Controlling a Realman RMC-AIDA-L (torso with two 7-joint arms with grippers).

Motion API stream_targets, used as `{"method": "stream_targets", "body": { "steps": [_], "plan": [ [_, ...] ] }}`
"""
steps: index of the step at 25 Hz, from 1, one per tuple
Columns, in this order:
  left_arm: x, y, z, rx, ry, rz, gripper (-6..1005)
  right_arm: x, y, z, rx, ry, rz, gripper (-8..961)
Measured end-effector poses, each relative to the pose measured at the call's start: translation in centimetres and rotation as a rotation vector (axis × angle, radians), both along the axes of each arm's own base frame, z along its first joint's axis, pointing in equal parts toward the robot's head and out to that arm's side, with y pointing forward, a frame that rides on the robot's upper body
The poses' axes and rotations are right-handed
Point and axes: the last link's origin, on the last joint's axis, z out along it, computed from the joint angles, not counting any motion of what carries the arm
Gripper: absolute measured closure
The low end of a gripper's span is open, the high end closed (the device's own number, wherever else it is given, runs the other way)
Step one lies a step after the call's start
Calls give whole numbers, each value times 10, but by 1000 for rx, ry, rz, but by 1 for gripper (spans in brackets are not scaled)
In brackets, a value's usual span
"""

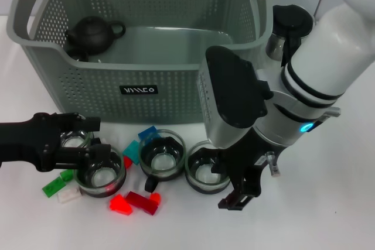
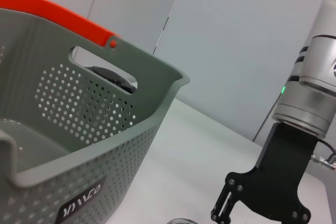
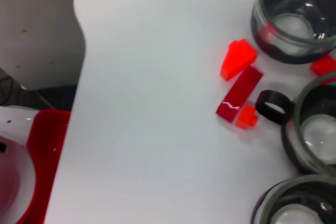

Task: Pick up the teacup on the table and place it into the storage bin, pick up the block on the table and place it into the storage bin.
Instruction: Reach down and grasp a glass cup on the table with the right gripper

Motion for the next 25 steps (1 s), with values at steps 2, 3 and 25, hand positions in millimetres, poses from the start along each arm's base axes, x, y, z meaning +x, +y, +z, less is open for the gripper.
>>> {"method": "stream_targets", "body": {
  "steps": [2, 3, 25],
  "plan": [
    [0, 0, -1, 1, -4, 1, 161, 0, 1, -2, 9, 1, 7, 233],
    [0, -1, -1, 1, -6, 2, 161, 1, 1, -4, 13, -1, 10, 239],
    [0, 0, -1, 7, -10, 2, 162, 13, 6, -23, 65, -19, 48, 318]
  ]
}}
